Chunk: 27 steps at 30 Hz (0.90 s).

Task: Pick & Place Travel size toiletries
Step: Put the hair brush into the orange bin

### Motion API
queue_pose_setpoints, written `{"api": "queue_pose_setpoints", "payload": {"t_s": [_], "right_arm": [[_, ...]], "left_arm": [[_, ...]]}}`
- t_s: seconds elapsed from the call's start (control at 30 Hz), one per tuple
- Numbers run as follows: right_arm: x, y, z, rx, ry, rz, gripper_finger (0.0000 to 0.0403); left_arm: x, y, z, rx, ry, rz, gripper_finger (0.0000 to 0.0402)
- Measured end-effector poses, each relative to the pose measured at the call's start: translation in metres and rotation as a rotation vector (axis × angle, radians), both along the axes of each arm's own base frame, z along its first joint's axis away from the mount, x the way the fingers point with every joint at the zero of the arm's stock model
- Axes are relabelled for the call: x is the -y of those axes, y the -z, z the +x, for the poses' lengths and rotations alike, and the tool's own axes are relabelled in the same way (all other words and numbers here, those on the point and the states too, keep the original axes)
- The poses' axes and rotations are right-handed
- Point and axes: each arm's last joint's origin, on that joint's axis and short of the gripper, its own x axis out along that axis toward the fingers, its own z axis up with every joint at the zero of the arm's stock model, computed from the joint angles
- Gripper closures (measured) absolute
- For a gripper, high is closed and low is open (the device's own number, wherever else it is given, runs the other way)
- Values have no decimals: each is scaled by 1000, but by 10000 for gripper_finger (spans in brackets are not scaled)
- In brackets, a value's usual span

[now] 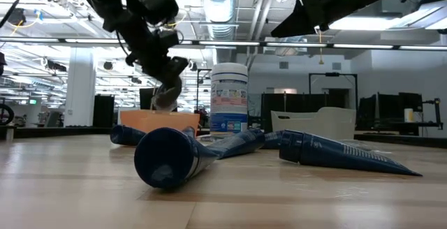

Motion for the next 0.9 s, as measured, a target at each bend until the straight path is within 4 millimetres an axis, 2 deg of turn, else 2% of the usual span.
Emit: {"api": "queue_pose_setpoints", "payload": {"t_s": [0.3, 0.47, 0.57, 0.7, 0.9], "right_arm": [[1, 0, 0, 4, 4, 10, 218], [1, 2, 0, -9, 7, 15, 205], [1, 3, -1, -8, 12, 32, 191], [1, 5, -2, -23, 19, 46, 176], [1, 10, -4, -57, 31, 77, 173]], "left_arm": [[-13, 11, -5, -63, -47, -29, 368], [-14, 12, -6, -83, -38, -29, 362], [-14, 12, -6, -109, -22, -21, 327], [-14, 12, -6, -131, -9, -14, 261], [-14, 12, -6, -128, -10, -14, 173]]}}
